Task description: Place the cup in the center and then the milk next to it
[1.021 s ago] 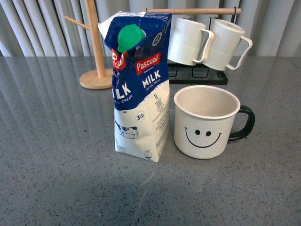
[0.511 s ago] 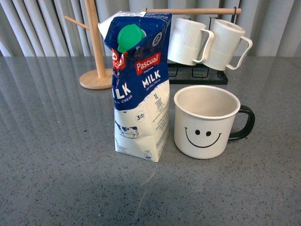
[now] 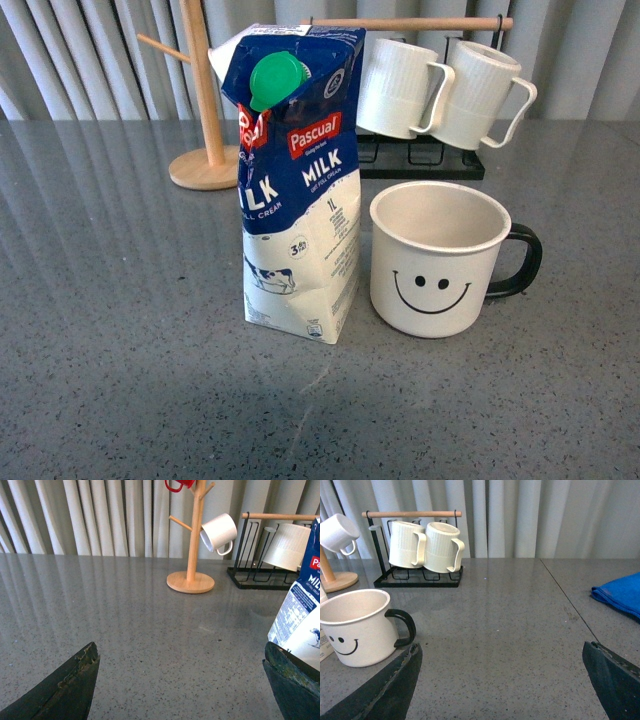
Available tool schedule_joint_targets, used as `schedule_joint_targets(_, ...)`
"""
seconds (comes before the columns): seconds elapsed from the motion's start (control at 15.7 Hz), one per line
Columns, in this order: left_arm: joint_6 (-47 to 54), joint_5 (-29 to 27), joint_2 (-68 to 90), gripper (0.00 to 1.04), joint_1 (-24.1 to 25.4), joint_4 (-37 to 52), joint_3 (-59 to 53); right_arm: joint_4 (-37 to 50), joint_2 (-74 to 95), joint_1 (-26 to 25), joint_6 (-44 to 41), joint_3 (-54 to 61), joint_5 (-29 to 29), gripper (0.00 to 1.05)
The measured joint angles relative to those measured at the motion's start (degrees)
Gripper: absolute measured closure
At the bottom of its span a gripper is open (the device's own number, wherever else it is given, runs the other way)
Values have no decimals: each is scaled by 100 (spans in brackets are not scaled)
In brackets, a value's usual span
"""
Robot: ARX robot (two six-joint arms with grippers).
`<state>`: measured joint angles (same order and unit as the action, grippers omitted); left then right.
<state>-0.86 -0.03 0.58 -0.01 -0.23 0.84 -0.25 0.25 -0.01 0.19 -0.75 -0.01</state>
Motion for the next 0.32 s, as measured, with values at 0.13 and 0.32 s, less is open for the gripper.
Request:
schedule_joint_targets(0.13, 0, -2, 0, 7, 0, 0, 0, 0, 0, 0, 0, 0, 0, 7)
schedule_joint_targets(0.32, 0, -2, 0, 7, 0, 0, 0, 0, 0, 0, 0, 0, 0, 7)
